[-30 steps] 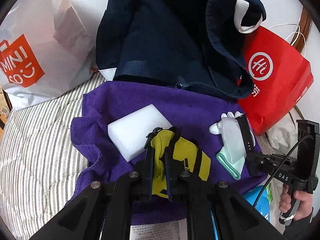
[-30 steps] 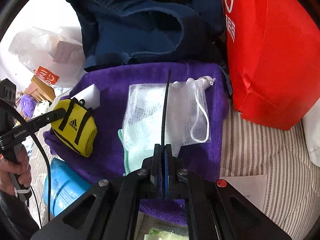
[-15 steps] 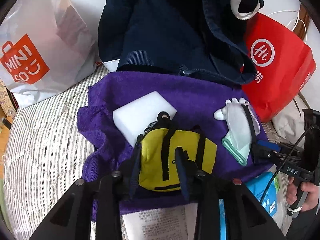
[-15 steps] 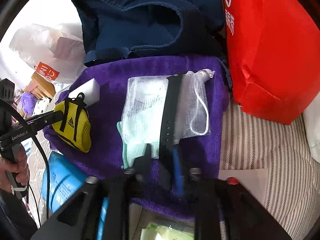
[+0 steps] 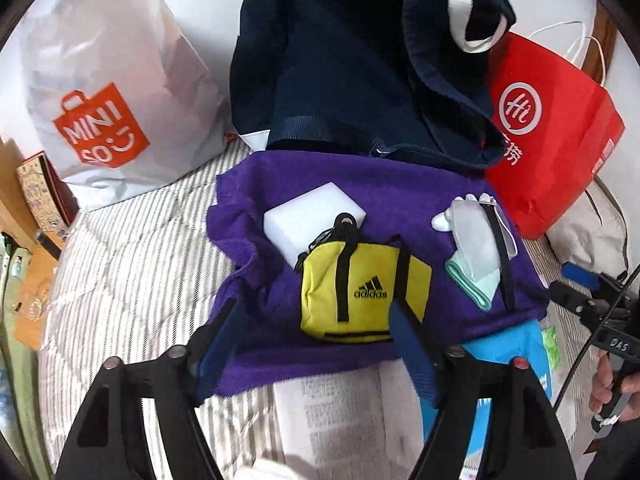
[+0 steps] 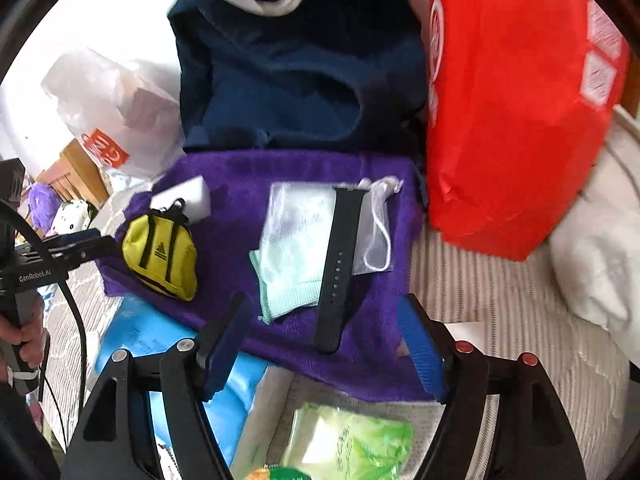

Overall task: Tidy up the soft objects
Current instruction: 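Grasp the crumpled white plastic with left while right approaches the green wipes pack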

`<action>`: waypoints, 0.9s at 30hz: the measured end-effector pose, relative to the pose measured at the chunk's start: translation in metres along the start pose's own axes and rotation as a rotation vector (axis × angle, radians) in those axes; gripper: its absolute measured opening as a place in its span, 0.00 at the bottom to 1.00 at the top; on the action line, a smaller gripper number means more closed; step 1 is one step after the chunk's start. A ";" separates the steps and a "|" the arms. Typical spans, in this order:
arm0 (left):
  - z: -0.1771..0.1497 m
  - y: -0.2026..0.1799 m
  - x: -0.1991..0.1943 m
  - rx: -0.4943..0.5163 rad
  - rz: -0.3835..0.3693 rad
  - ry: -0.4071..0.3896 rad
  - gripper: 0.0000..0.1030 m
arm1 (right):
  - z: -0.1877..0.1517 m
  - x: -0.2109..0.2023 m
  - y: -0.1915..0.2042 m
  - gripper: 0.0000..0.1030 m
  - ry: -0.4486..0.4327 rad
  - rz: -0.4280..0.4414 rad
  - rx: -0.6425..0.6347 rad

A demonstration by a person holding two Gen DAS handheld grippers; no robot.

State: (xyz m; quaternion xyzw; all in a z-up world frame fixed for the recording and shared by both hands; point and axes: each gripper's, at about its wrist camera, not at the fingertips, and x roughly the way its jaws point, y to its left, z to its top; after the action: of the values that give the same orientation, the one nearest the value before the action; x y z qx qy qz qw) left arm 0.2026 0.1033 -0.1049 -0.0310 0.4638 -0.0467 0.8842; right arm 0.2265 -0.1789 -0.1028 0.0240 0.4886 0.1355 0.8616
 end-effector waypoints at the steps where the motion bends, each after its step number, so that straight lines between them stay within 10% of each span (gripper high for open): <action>1: -0.003 0.000 -0.004 0.003 0.005 -0.002 0.78 | -0.002 -0.007 0.000 0.79 -0.013 -0.005 -0.004; 27: -0.146 -0.005 -0.022 0.014 0.125 0.055 0.75 | -0.124 -0.116 -0.024 0.79 -0.007 -0.082 0.162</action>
State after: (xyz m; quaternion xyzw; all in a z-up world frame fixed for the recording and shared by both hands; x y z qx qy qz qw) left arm 0.0700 0.0990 -0.1691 0.0054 0.4887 0.0044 0.8724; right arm 0.0700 -0.2434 -0.0746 0.0741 0.4956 0.0602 0.8633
